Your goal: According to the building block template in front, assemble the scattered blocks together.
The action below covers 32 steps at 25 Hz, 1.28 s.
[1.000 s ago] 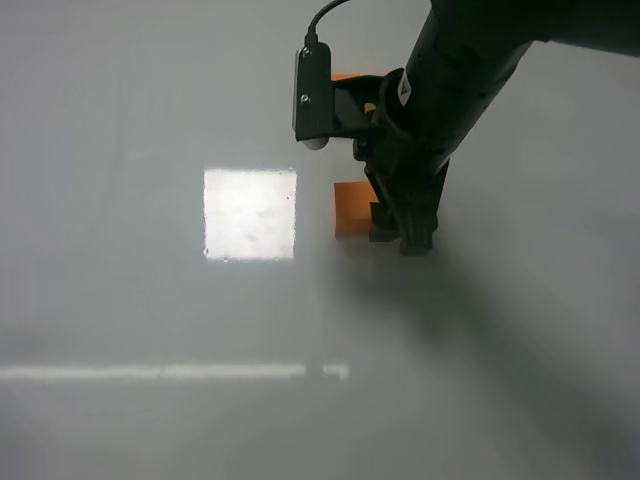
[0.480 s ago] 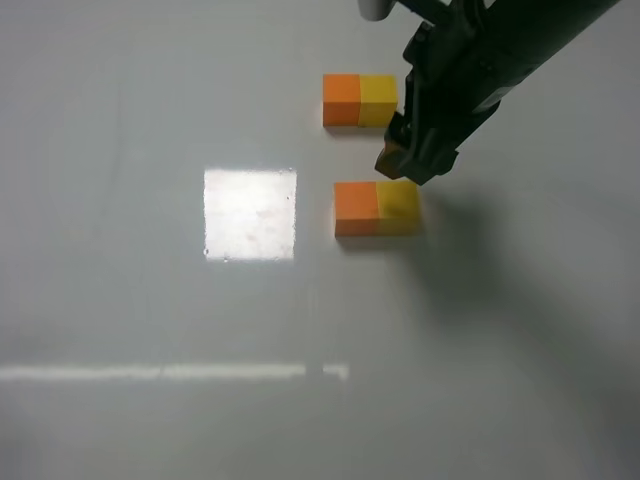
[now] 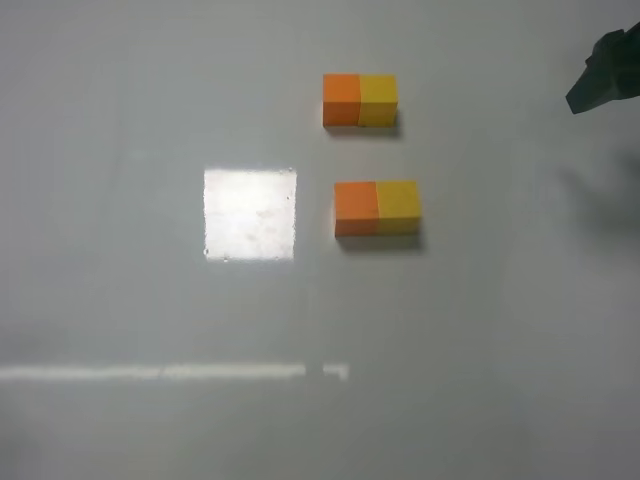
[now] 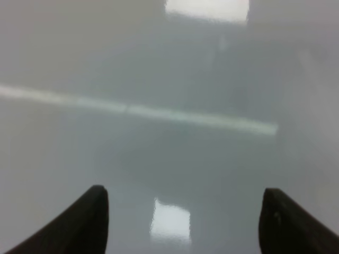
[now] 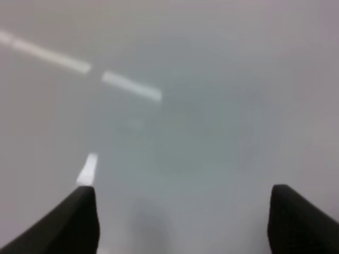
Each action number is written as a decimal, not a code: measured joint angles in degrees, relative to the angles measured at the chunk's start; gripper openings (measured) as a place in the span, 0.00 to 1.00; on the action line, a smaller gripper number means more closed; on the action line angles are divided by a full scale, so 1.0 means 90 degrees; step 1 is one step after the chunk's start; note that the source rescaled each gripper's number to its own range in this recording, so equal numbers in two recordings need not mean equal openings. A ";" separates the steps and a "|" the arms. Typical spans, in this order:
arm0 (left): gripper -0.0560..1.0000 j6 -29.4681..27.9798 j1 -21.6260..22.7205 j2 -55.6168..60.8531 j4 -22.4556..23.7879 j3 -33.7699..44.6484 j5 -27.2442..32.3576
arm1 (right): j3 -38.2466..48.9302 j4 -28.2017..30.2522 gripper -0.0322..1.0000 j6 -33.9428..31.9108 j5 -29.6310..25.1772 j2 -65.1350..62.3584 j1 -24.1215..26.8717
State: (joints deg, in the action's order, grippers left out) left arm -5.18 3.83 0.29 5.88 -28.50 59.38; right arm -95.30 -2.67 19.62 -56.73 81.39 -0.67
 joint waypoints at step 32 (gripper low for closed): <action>0.54 -0.0011 0.0000 0.0000 0.0000 0.0000 0.0000 | 0.6897 0.0369 0.63 -0.2102 0.0201 -0.8422 0.0431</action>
State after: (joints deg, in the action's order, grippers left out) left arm -5.28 3.83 0.29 5.88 -28.50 59.38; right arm -33.22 0.65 0.71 -54.92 5.59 3.21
